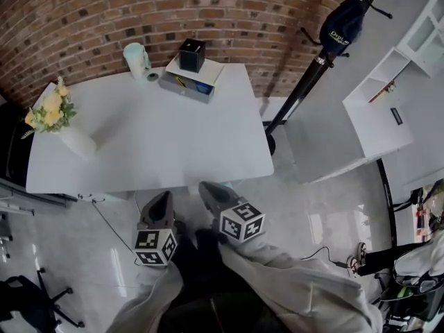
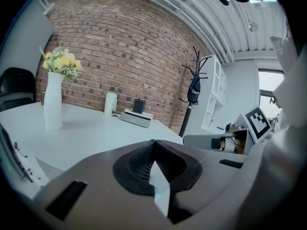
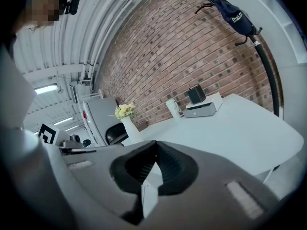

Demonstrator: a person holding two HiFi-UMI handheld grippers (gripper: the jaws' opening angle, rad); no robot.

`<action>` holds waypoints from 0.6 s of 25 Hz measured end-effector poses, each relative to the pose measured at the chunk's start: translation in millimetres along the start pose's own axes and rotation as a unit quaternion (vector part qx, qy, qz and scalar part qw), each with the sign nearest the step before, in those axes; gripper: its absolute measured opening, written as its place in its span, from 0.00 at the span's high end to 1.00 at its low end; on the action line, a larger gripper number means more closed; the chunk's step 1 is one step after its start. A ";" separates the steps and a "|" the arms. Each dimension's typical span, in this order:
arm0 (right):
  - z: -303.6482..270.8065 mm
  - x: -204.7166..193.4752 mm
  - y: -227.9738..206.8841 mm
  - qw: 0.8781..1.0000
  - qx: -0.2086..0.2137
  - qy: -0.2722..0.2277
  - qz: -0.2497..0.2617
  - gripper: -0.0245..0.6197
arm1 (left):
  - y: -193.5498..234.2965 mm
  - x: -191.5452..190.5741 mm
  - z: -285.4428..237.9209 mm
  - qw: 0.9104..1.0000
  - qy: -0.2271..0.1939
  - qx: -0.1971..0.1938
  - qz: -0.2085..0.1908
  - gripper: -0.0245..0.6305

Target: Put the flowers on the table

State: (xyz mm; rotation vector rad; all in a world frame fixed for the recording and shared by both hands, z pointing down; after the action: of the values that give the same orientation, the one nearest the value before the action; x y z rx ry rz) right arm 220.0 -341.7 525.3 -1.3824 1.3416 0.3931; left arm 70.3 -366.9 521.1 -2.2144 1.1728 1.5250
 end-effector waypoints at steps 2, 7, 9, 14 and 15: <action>1.9 -2.8 -0.5 1.000 0.003 0.003 -0.002 0.96 | -4.4 -3.4 -0.9 1.000 0.005 -0.001 -0.004 0.96; -1.8 -11.2 4.5 1.000 0.018 0.024 -0.002 0.96 | -8.9 -12.7 2.1 0.999 0.026 0.015 -0.029 0.96; -0.2 -13.1 7.0 0.999 0.023 0.033 0.001 0.96 | -11.3 -14.3 4.3 0.999 0.029 0.019 -0.020 0.96; -1.7 -11.3 5.0 0.999 0.025 0.036 0.007 0.96 | -10.7 -7.1 1.4 0.999 0.017 0.023 -0.017 0.96; -2.6 -11.0 3.7 0.999 0.023 0.037 0.008 0.96 | -9.5 -6.3 0.9 0.999 0.015 0.024 -0.015 0.96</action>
State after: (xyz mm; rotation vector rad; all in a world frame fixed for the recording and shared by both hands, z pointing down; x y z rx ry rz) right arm 212.4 -337.7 533.5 -1.3598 1.4132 0.3220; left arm 75.5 -357.0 523.7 -2.2205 1.1665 1.4424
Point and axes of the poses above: the fingertips, and each gripper's own axes: z backward along the fingers, y to its left, x out of its top, the point moved 5 cm from there along z, backward along the fingers, and after that the axes turned 7 degrees about y, right-handed, at the moved point
